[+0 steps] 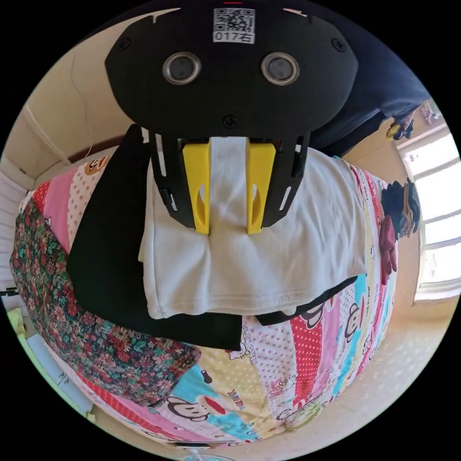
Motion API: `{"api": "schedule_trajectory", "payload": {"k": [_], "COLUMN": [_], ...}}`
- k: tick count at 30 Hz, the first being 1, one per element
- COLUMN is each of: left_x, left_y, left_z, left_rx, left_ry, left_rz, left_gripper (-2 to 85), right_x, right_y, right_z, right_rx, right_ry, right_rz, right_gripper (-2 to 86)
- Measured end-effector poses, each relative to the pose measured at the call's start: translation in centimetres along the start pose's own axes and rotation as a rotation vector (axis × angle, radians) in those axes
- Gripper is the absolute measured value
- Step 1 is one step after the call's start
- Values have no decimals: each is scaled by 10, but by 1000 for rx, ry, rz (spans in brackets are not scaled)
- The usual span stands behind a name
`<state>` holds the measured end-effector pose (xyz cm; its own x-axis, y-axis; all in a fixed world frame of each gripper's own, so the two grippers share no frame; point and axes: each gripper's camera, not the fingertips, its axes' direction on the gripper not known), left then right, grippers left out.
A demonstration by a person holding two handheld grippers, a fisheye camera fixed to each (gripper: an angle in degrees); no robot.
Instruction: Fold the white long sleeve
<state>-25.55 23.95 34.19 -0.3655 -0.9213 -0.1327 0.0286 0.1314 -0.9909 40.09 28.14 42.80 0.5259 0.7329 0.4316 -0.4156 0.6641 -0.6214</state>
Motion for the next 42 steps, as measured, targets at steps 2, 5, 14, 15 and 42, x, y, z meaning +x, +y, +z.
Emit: {"api": "schedule_trajectory", "payload": {"k": [2,5,14,15,42], "left_x": [18,63,174,181,257], "left_y": [1,10,51,52,90], "left_z": [14,37,172,180,393], "left_rx": [-17,-35,-243,-258,-397], "left_ry": [-49,-171,-531,-517,-393], "left_rz": [95,363,926,944,1039], "left_gripper": [2,2,41,46,55], "right_x": [-18,-40,-9,-1,59], "right_y": [6,44,177,178,-90], "right_z": [-19,-46,47,39,30], "right_rx": [-20,-31,-590,-556,-328], "right_ry": [8,-125,-138,-143,32], "right_rz": [-70,-280,-132,-105,-188], "right_gripper": [43,30,13,12,110]}}
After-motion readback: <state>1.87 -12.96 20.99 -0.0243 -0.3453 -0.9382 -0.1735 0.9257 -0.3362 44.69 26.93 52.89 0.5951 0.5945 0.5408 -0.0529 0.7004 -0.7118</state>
